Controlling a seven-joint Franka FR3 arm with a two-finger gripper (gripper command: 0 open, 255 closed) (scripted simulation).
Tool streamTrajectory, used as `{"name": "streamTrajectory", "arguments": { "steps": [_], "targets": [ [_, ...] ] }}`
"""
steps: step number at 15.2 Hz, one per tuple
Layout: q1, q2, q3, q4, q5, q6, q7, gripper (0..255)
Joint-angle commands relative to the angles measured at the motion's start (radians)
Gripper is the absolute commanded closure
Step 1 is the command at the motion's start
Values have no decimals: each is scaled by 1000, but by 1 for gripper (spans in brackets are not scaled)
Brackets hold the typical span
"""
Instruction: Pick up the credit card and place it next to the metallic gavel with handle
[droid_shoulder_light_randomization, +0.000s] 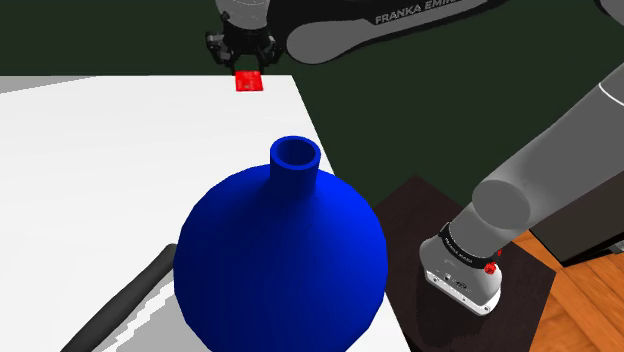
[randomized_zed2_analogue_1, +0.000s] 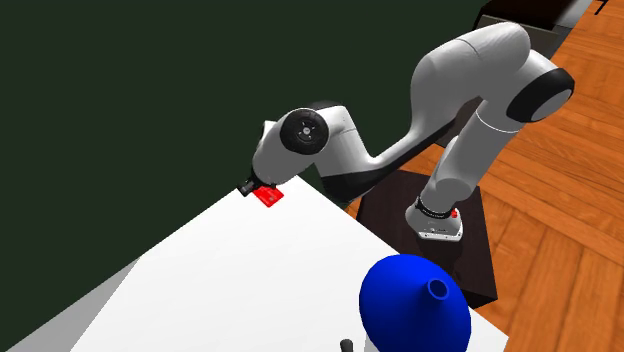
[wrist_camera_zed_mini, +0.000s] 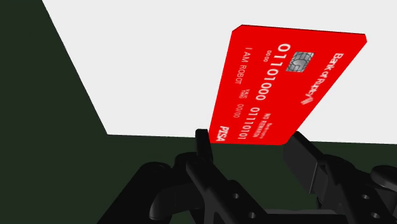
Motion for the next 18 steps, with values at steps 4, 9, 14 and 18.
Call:
{"name": "streamTrajectory", "arguments": {
  "steps": [4, 9, 14, 18],
  "targets": [
    [1, -7, -1, 57, 24, -53, -38, 255],
    [3, -9, -1, 119, 40, -108, -72, 255],
    [16, 1, 17, 177, 37, -169, -69, 255],
    [68, 51, 87, 227, -17, -253, 34, 255]
  ]
}}
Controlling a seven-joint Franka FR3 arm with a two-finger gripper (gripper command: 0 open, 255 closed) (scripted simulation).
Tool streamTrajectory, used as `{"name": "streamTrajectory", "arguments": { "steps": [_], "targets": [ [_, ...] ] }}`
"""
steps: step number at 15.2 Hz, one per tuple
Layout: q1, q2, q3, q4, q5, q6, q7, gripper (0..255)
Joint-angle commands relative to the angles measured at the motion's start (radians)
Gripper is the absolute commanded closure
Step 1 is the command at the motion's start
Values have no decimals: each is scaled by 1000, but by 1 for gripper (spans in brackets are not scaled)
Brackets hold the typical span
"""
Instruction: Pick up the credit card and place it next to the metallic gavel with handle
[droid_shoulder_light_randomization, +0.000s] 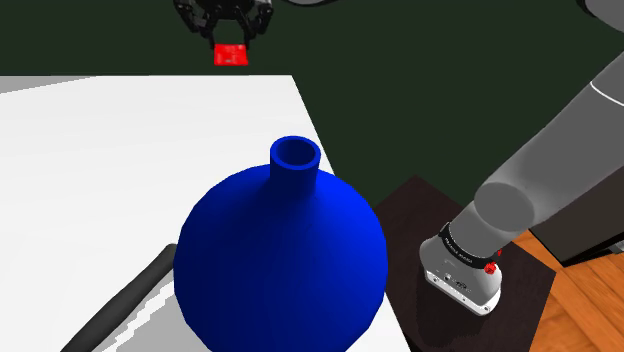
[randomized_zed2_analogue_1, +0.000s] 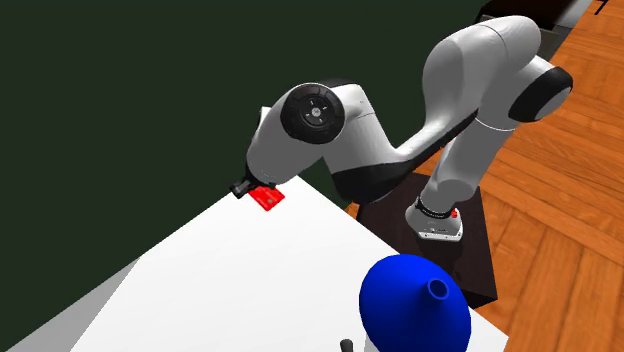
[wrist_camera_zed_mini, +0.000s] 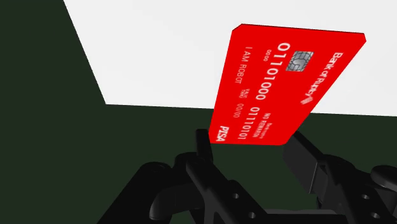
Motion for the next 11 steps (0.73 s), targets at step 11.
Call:
{"name": "streamTrajectory", "arguments": {
  "steps": [11],
  "targets": [
    [360, 307, 109, 277, -275, -349, 316, 255]
  ]
}}
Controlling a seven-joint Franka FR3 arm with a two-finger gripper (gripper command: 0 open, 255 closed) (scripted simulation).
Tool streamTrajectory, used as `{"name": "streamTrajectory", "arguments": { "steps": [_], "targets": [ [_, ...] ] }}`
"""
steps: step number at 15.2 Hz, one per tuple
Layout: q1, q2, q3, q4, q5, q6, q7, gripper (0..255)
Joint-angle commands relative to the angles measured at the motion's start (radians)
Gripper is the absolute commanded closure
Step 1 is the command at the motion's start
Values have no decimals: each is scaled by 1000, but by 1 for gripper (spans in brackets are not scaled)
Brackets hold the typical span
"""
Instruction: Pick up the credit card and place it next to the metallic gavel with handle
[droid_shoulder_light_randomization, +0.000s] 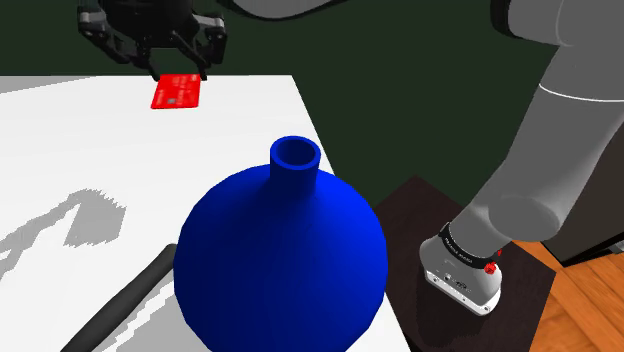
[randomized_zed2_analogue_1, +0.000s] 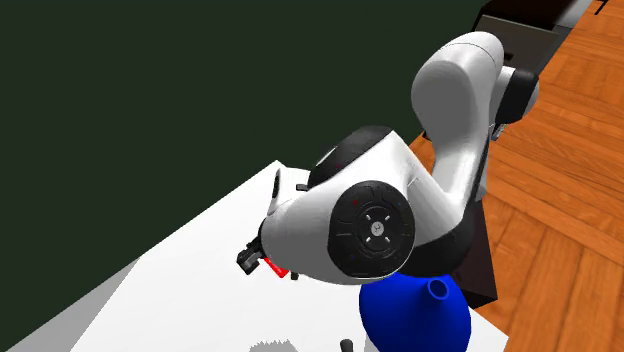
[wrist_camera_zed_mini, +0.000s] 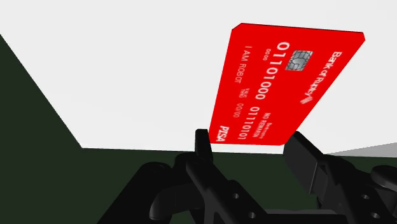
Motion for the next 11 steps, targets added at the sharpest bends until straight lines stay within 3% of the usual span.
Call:
{"name": "streamTrajectory", "arguments": {
  "steps": [1, 6, 7, 11],
  "targets": [
    [86, 56, -5, 57, -46, -60, 43, 255],
    [346, 215, -51, 267, -167, -213, 111, 255],
    [370, 228, -58, 289, -177, -225, 113, 255],
    [330, 214, -49, 209, -158, -174, 147, 255]
  ]
}}
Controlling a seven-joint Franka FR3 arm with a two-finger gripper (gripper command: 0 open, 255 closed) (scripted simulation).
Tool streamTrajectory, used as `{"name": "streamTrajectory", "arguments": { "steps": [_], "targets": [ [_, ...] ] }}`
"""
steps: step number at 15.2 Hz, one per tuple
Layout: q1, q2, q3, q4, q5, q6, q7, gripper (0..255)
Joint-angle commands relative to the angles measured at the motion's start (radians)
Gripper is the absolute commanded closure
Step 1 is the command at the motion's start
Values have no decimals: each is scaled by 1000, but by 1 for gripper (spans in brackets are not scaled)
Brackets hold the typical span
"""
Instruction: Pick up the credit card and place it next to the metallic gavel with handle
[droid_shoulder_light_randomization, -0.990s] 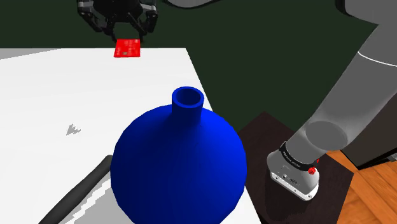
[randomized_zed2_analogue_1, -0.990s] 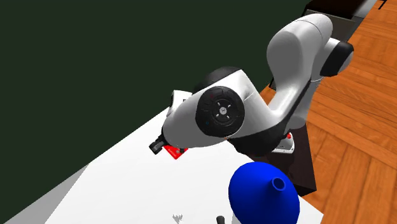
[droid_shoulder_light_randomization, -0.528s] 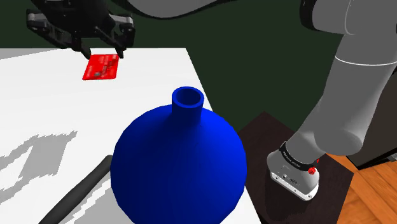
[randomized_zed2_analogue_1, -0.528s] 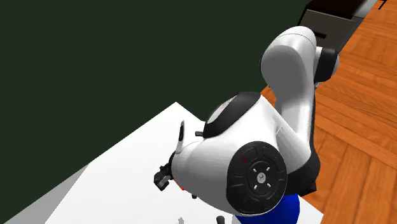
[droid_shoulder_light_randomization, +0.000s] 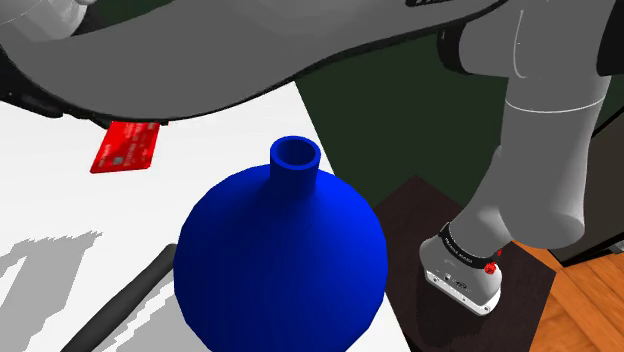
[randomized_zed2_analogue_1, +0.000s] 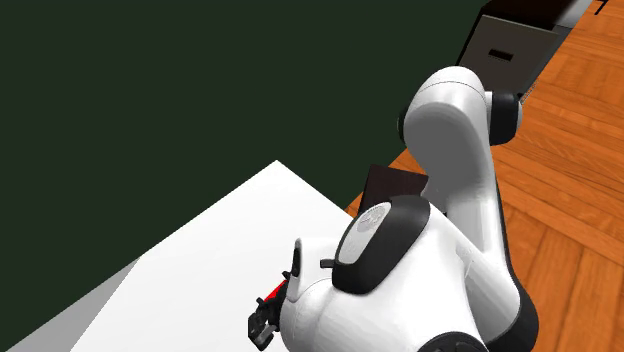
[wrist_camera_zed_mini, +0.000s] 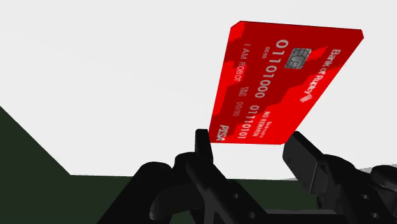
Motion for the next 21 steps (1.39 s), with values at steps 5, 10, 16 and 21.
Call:
{"name": "streamTrajectory", "arguments": {
  "steps": [5, 10, 16, 21],
  "targets": [
    [-45, -9, 9, -101, 14, 69, 48, 255],
    [-73, -12, 12, -174, 18, 123, 86, 255],
    [-63, -28, -30, -222, 40, 173, 103, 255],
    [18, -74, -158, -228, 103, 213, 78, 255]
  ]
}}
